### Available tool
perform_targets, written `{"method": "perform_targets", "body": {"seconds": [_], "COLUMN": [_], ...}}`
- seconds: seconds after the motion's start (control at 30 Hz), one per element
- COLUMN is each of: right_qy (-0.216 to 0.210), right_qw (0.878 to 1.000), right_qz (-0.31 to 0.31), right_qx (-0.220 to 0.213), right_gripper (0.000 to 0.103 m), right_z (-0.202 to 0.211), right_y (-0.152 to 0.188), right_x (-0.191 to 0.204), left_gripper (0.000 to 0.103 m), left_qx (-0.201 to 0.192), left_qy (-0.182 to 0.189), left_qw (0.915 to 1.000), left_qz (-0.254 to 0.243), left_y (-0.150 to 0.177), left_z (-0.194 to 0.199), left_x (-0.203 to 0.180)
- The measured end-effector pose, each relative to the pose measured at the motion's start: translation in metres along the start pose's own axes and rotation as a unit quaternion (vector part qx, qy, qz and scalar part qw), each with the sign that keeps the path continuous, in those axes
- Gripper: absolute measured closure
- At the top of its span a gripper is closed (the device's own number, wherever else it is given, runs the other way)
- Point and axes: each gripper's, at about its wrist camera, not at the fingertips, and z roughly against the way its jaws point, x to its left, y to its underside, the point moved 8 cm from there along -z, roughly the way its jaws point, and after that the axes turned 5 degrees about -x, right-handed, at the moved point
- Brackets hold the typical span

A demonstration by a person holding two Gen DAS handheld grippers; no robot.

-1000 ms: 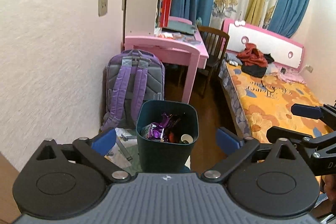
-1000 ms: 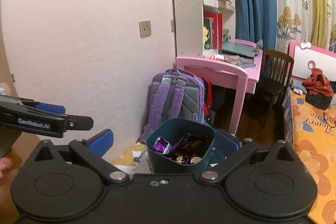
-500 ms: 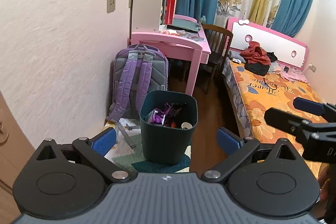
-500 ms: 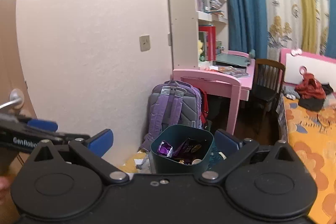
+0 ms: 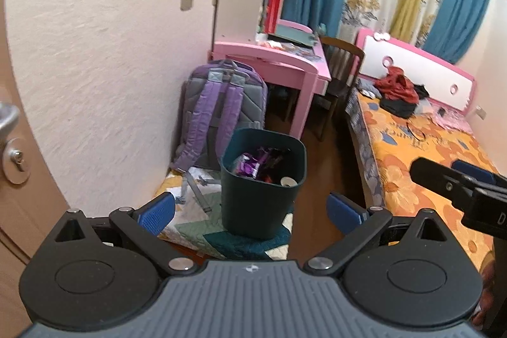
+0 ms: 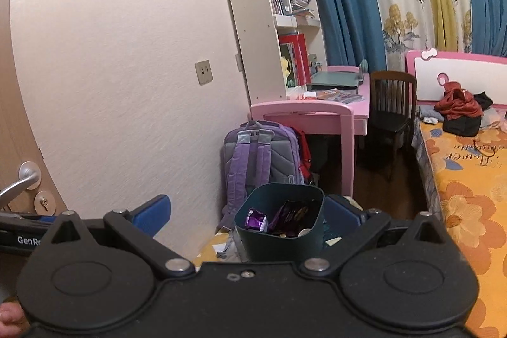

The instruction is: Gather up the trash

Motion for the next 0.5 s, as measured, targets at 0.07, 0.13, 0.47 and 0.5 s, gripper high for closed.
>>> {"method": "perform_targets", "body": {"seconds": [0.07, 0.13, 0.47, 0.5], "right_qy": [0.006, 0.004, 0.002, 0.002], "right_qw": [1.0, 1.0, 1.0, 1.0], "right_qz": [0.002, 0.004, 0.023, 0.023], "right_qx": [-0.003, -0.002, 0.015, 0.016], "right_gripper": [0.0, 0.0, 0.0, 0.0], "right_z": [0.001, 0.001, -0.004, -0.005], "right_y": [-0.001, -0.001, 0.002, 0.001], "right_x": [0.001, 0.001, 0.009, 0.008], "left_gripper": [0.001, 0.001, 0.001, 0.001], "left_qx": [-0.004, -0.01, -0.017, -0.017], "left_qy": [0.0, -0.004, 0.002, 0.001], "left_qw": [1.0, 0.9999, 0.9995, 0.9995], "left_qz": [0.002, 0.0, -0.026, -0.027], "left_y": [-0.002, -0.004, -0.007, -0.008], "left_z": [0.003, 0.006, 0.012, 0.012], "left_x": [0.002, 0.002, -0.004, -0.004]}}
